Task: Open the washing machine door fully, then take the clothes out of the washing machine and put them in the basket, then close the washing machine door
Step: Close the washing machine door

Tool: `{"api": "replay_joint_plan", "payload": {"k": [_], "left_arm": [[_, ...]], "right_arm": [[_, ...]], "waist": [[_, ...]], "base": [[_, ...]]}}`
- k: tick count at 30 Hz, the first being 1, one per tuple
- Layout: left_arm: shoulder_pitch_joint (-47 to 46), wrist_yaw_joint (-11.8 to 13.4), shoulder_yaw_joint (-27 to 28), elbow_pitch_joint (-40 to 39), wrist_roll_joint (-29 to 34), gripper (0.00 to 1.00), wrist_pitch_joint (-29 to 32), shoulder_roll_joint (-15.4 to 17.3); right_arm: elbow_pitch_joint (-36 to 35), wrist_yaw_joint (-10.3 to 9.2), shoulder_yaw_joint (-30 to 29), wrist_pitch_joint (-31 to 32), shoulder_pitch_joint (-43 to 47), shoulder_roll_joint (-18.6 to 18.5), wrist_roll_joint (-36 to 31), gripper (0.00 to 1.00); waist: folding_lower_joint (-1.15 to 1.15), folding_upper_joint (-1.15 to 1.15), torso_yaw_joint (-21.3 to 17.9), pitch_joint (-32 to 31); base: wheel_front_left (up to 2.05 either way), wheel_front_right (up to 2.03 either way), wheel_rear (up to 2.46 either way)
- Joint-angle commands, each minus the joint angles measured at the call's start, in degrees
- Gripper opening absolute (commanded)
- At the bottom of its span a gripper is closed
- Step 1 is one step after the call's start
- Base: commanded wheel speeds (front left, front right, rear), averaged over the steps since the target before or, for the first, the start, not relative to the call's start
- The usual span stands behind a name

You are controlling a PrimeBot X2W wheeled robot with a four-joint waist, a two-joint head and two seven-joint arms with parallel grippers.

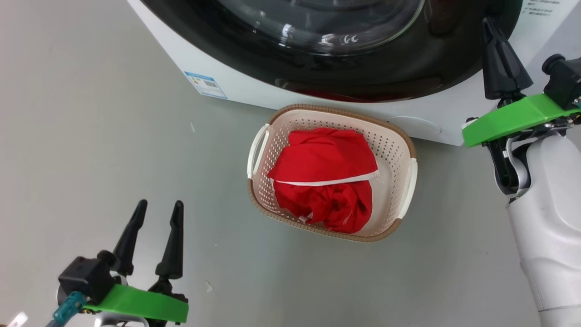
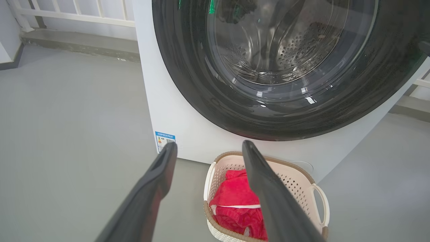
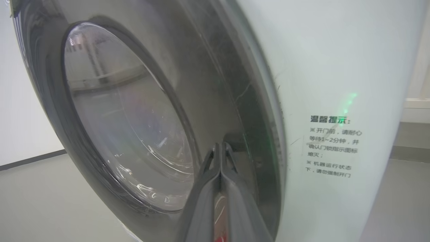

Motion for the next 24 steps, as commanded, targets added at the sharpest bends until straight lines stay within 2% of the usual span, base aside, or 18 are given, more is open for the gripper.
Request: {"api": "replay_joint_plan", "payload": {"k": [1,7,12,14,17,18,19,24], "left_arm": [[-1.3,0.0,1.7,-1.3,-0.5,1.00,-0.5,0.9],[-2.1,0.0,1.5,-1.2,-0.7,1.00,-0.5,0.9],[-2.0,0.0,1.7,-0.7,-0.6,1.00,-0.5,1.2],[-1.7,0.0,1.7,-0.4,-0.5,1.00,-0.5,1.3],[-1.1,0.0,1.5,0.0,-0.4,1.00,-0.5,1.7],[-0.9,0.0,1.5,0.0,-0.4,1.00,-0.5,1.8],[-0.7,0.0,1.6,0.2,-0.3,1.00,-0.5,1.9],[0.4,0.0,1.9,0.6,-0.2,1.00,-0.5,2.8]], "right_arm": [[-1.5,0.19,0.0,-0.4,-2.0,0.3,-0.6,0.00],[-1.8,0.19,-1.8,-0.4,-3.9,0.4,-1.7,0.00],[-1.7,0.19,-0.5,-0.4,-2.5,0.7,-2.1,0.00],[-1.6,0.19,0.6,-0.4,-1.1,0.7,-2.0,0.24],[-1.8,0.19,1.8,-0.4,1.4,0.7,-1.7,0.49],[-2.1,0.19,2.1,-0.4,2.4,0.7,-1.5,0.94],[-2.3,0.19,2.4,-0.4,3.5,0.7,-1.4,1.00],[-3.3,0.19,4.1,-0.4,8.9,0.9,-1.0,1.00]], "waist": [[0.00,0.00,0.4,0.6],[0.00,0.00,0.6,1.5],[0.00,0.00,0.1,0.5],[0.00,0.00,-0.3,-0.4],[0.00,0.00,-1.1,-1.7],[0.00,0.00,-1.3,-2.2],[0.00,0.00,-1.6,-2.6],[0.00,0.00,-3.2,-5.0]], "base": [[0.00,0.00,0.00],[0.00,0.00,0.00],[0.00,0.00,0.00],[0.00,0.00,0.00],[0.00,0.00,0.00],[0.00,0.00,0.00],[0.00,0.00,0.00],[0.00,0.00,0.00]]}}
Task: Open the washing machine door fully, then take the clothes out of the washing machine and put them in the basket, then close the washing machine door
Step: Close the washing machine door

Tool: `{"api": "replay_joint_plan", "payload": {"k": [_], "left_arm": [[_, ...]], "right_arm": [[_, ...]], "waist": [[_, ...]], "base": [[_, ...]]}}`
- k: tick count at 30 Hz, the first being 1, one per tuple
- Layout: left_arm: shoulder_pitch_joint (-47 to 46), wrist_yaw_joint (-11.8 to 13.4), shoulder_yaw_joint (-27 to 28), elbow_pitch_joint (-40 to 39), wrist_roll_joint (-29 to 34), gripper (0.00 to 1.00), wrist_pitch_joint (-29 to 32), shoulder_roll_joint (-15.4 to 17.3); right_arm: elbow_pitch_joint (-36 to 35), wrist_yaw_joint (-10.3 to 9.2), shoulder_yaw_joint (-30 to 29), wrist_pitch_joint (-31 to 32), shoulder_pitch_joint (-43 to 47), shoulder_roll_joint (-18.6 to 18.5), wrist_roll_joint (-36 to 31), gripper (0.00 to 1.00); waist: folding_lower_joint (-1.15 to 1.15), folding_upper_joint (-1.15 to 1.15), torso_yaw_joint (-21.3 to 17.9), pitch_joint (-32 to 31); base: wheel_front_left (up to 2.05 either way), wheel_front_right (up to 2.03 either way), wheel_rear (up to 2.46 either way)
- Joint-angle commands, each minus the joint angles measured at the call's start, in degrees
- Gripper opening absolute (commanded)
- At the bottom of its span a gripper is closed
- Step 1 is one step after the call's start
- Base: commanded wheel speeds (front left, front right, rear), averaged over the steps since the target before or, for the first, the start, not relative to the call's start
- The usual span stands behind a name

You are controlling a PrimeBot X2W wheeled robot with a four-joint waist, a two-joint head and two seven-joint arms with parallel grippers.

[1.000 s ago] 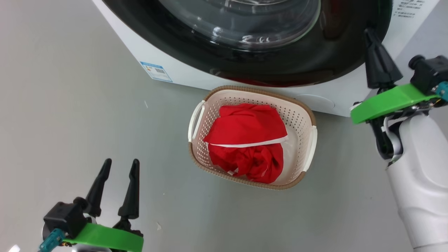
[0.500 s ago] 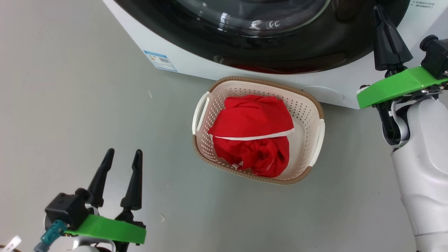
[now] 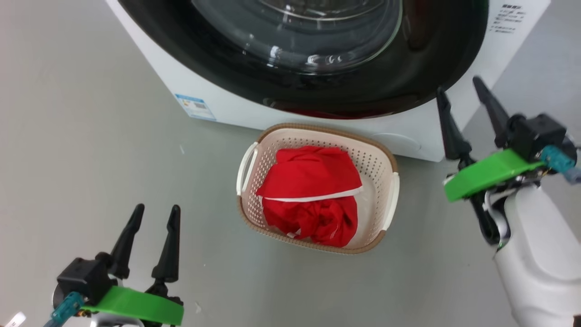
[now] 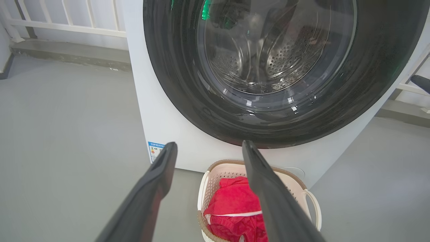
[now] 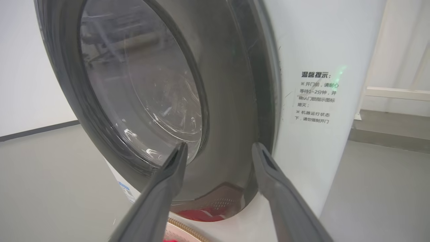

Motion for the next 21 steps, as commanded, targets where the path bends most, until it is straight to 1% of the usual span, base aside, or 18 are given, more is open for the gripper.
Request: {"api": "replay_joint_plan", "payload": {"k": [1,12,21], "left_arm": [[1.3,0.0,2.4,-0.7,-0.1,1.00,-0.5,2.5],[4.2,0.0,2.6,-0.1,-0.2,1.00,-0.5,4.8],[5.5,0.0,3.2,0.1,-0.7,1.00,-0.5,5.7]], "right_arm": [[-2.2,-0.21,1.6,-0.3,3.2,0.9,0.6,1.00],[-5.4,-0.21,0.4,-0.3,15.9,2.3,1.4,1.00],[-6.9,-0.21,-0.5,-0.3,21.8,3.1,1.3,1.00]], "waist": [[0.00,0.00,-2.0,-2.5],[0.00,0.00,-5.9,-6.8],[0.00,0.00,-9.1,-8.7]], "base": [[0.00,0.00,0.00],[0.00,0.00,0.00],[0.00,0.00,0.00]]}}
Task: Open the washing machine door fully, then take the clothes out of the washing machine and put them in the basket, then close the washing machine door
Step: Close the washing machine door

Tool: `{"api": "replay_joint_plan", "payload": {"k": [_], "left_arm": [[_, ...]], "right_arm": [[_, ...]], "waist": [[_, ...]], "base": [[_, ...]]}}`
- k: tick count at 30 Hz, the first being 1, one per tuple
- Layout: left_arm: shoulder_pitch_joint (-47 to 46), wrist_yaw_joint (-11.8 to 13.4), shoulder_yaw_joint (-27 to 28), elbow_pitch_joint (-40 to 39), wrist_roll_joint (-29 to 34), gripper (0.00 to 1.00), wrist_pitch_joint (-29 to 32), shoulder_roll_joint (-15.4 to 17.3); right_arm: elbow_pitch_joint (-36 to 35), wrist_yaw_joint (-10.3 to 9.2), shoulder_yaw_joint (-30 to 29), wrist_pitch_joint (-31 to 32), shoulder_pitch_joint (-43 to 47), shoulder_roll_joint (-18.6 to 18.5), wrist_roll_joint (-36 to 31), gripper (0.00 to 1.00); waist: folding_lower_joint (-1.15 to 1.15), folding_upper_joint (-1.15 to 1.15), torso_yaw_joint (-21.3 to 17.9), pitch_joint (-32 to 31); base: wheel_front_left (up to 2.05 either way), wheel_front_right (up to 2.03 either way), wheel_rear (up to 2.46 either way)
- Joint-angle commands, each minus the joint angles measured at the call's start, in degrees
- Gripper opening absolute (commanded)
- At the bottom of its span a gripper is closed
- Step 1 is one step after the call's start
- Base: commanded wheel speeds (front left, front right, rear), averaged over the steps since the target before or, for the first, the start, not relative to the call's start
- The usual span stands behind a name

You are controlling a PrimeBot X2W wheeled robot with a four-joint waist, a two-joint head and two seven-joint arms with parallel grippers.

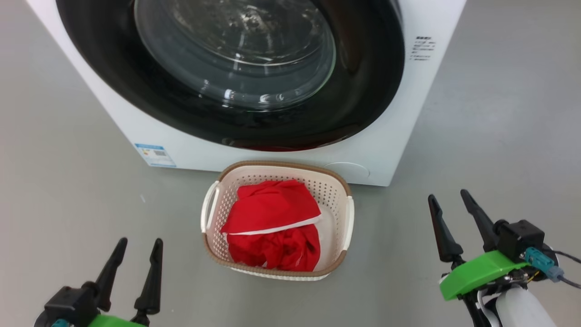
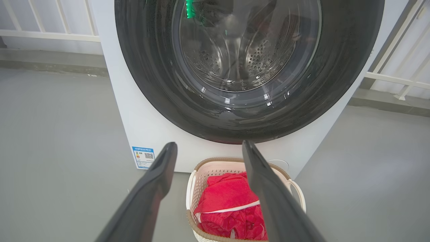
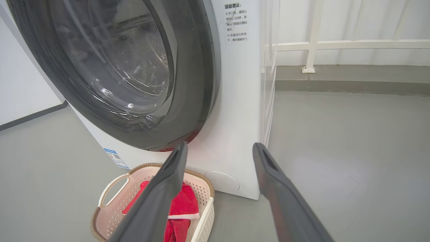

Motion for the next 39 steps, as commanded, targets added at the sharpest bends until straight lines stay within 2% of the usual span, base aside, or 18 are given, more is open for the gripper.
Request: {"api": "replay_joint_plan", "payload": {"k": [1,22,39], "left_arm": [[0.1,0.0,2.3,-0.9,-0.6,1.00,-0.5,1.6],[4.8,0.0,5.5,-0.8,-1.8,1.00,-0.5,2.5],[7.8,0.0,7.6,-1.5,-1.0,1.00,-0.5,2.0]], "right_arm": [[-1.6,-0.21,1.1,-0.3,0.3,0.0,0.0,1.00],[-4.5,-0.21,0.1,-0.3,8.8,-0.1,-0.2,1.00],[-5.0,-0.21,-1.2,-0.3,13.9,-0.2,0.1,1.00]], "waist": [[0.00,0.00,-1.3,-1.1],[0.00,0.00,-9.2,-5.4],[0.00,0.00,-11.4,-8.3]], "base": [[0.00,0.00,0.00],[0.00,0.00,0.00],[0.00,0.00,0.00]]}}
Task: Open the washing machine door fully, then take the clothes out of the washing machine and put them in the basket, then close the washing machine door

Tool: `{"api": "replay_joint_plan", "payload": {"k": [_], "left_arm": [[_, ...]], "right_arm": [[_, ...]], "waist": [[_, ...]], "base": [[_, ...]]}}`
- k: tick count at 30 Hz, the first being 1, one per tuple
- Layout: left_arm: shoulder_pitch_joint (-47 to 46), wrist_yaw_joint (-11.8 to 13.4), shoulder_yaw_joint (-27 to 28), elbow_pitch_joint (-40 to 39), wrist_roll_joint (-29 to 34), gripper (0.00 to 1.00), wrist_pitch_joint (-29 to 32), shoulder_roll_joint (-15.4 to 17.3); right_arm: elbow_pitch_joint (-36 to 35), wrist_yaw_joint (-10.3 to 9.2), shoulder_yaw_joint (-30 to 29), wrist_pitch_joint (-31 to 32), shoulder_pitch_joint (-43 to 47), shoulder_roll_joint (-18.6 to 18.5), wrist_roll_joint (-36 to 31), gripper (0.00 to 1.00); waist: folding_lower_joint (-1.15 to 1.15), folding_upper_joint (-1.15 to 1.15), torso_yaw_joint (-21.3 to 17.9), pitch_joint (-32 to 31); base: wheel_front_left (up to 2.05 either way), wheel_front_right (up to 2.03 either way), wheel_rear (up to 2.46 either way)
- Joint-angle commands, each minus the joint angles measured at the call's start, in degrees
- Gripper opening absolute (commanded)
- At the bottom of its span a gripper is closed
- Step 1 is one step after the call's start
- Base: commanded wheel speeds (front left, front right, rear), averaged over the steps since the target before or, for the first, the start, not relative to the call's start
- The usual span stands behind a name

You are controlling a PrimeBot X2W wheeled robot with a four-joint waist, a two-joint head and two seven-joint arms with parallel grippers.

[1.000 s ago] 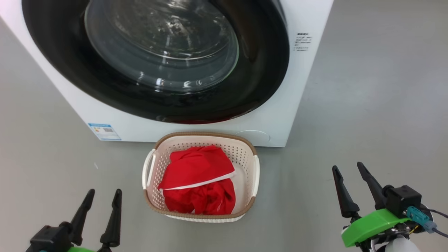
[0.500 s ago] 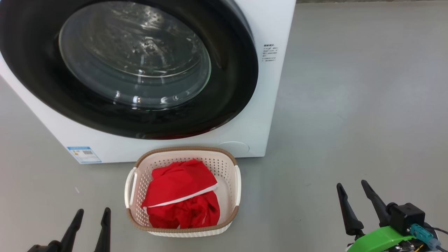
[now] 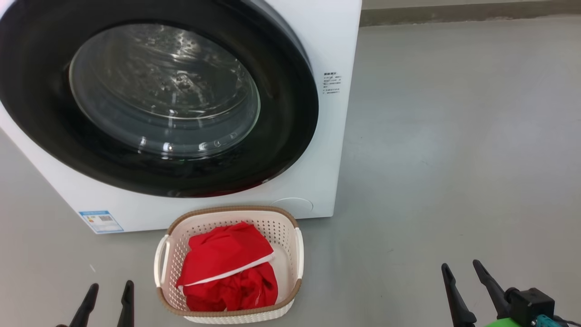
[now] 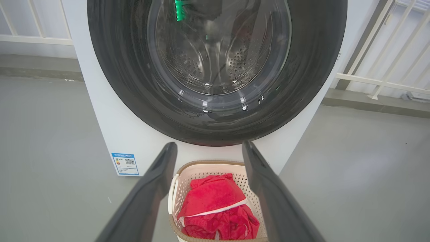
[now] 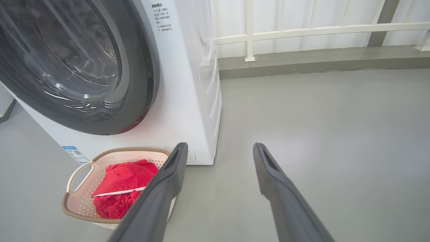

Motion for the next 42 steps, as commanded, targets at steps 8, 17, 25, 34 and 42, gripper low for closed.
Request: {"api": "replay_joint_plan", "payload": {"k": [8,17,25,34,42], "left_arm": [[0.0,0.0,2.8,-1.7,0.8,1.00,-0.5,1.0],[0.2,0.0,2.9,-1.7,1.2,1.00,-0.5,0.7],[0.2,0.0,2.5,-1.7,1.8,1.00,-0.5,0.7],[0.3,0.0,2.1,-1.6,1.5,1.00,-0.5,0.5],[1.1,0.0,-0.5,3.3,1.5,0.00,0.5,-2.6]], "right_arm": [[-1.8,-0.21,0.0,-0.4,1.0,-0.8,0.2,1.00],[-1.9,-0.21,-0.4,-0.4,1.6,-0.7,0.1,1.00],[-2.2,-0.21,-0.9,-0.4,2.0,-0.6,0.0,1.00],[-2.3,-0.21,-0.5,-0.4,2.1,-0.5,-0.1,1.00],[2.7,0.01,-1.5,0.0,2.2,0.9,0.1,0.00]], "waist": [[0.00,0.00,-0.9,-1.0],[0.00,0.00,-1.1,-1.3],[0.00,0.00,-0.4,-1.4],[0.00,0.00,-0.1,-1.4],[0.00,0.00,-0.1,-1.3]], "base": [[0.00,0.00,0.00],[0.00,0.00,0.00],[0.00,0.00,0.00],[0.00,0.00,0.00],[0.00,0.00,0.00]]}}
